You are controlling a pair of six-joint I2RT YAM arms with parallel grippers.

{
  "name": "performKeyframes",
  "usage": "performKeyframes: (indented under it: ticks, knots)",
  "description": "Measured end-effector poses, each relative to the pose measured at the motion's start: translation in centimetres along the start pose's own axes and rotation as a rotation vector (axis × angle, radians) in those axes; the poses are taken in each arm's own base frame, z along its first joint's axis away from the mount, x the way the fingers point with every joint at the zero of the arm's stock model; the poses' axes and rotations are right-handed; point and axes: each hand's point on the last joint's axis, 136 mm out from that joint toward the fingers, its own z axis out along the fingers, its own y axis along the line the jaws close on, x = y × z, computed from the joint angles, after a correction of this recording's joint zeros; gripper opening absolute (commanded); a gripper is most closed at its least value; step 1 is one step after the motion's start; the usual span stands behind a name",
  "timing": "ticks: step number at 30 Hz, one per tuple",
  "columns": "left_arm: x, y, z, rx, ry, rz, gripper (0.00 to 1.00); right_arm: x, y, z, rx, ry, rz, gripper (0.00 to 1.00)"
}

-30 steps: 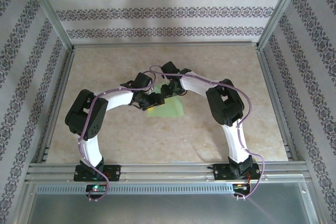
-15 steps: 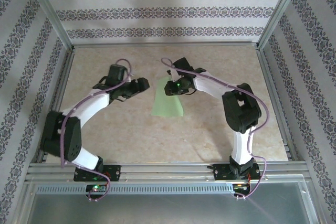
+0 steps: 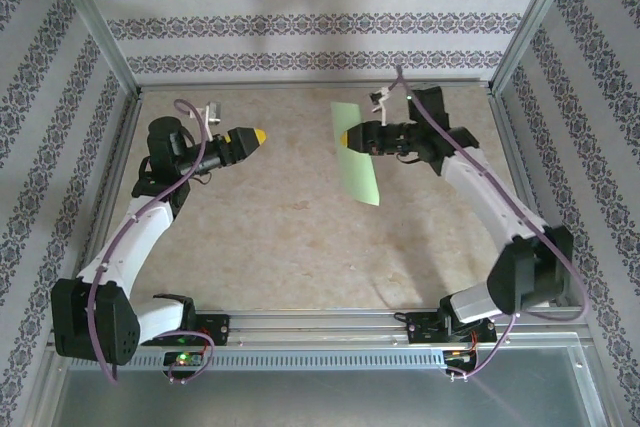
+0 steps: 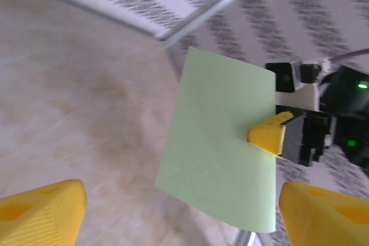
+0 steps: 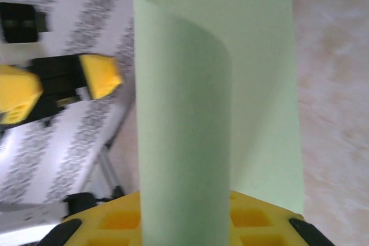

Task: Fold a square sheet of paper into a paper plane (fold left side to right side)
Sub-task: Pick up the square sheet of paper from the center of the table, then place a square sheet of paper at the center of the table.

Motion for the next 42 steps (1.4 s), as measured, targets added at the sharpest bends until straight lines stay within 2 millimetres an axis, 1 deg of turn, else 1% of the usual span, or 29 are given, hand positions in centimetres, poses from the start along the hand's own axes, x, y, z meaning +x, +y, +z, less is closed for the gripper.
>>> performKeyframes:
  ticks: [3, 6, 12, 15, 16, 18, 20, 22, 24, 27, 29, 30, 31, 33, 35, 36, 37, 39, 40, 42]
  knots:
    - [-0.4, -2.7, 0.1, 0.121, 0.014, 0.037, 0.87, -0.2, 4.5, -2.0, -0.116, -0.019, -0.045, 0.25]
    - [-0.2, -4.7, 0.7, 0.211, 0.049, 0.053, 0.87, -0.3, 8.0, -3.3, -0.205, -0.023, -0.077, 0.24]
    - [0.4, -8.7, 2.6, 0.361, 0.134, 0.098, 0.87, -0.4, 13.7, -4.1, -0.342, -0.011, -0.136, 0.23]
    - [0.9, -10.5, 3.6, 0.429, 0.17, 0.115, 0.86, -0.4, 15.8, -4.3, -0.386, -0.008, -0.167, 0.23]
    - [1.0, -10.9, 3.8, 0.447, 0.179, 0.114, 0.84, -0.4, 16.1, -4.3, -0.393, -0.009, -0.175, 0.23]
    - [1.2, -11.8, 4.2, 0.487, 0.196, 0.116, 0.76, -0.4, 16.5, -4.3, -0.401, -0.01, -0.183, 0.23]
    - [1.4, -12.6, 4.5, 0.519, 0.215, 0.113, 0.63, -0.5, 16.4, -4.2, -0.399, -0.011, -0.18, 0.24]
    - [1.5, -13.4, 4.6, 0.543, 0.23, 0.114, 0.46, -0.7, 16.0, -4.0, -0.387, -0.016, -0.175, 0.24]
    - [1.6, -14.2, 4.5, 0.561, 0.241, 0.124, 0.24, -1.1, 15.4, -3.9, -0.367, -0.025, -0.166, 0.24]
    - [1.7, -14.5, 4.1, 0.56, 0.241, 0.146, 0.0, -1.8, 14.1, -4.1, -0.325, -0.055, -0.162, 0.27]
    - [1.9, -14.6, 3.9, 0.547, 0.239, 0.163, 0.0, -2.1, 13.3, -4.2, -0.293, -0.071, -0.161, 0.31]
    - [2.0, -14.6, 3.7, 0.539, 0.238, 0.17, 0.0, -2.2, 12.7, -4.2, -0.272, -0.077, -0.158, 0.35]
    - [2.0, -14.7, 3.6, 0.531, 0.236, 0.179, 0.0, -2.2, 12.1, -4.2, -0.254, -0.08, -0.153, 0.4]
    - [2.2, -14.6, 3.3, 0.505, 0.225, 0.197, 0.0, -2.2, 10.9, -4.1, -0.206, -0.088, -0.146, 0.57]
    - [2.3, -14.4, 3.1, 0.476, 0.215, 0.212, 0.0, -2.1, 9.7, -4.0, -0.151, -0.098, -0.136, 0.69]
    - [2.3, -14.2, 3.1, 0.46, 0.21, 0.218, 0.0, -2.1, 8.9, -4.1, -0.115, -0.107, -0.136, 0.75]
    - [2.3, -13.9, 3.1, 0.441, 0.202, 0.222, 0.0, -2.1, 8.3, -4.1, -0.079, -0.114, -0.132, 0.77]
    - [2.6, -12.7, 3.4, 0.396, 0.186, 0.22, 0.0, -2.2, 6.7, -4.5, 0.016, -0.138, -0.131, 0.83]
    - [2.9, -11.9, 3.6, 0.371, 0.181, 0.213, 0.0, -2.2, 6.0, -4.7, 0.058, -0.151, -0.128, 0.84]
    - [3.9, -9.3, 4.1, 0.301, 0.178, 0.176, 0.0, -2.2, 4.1, -5.5, 0.158, -0.187, -0.119, 0.87]
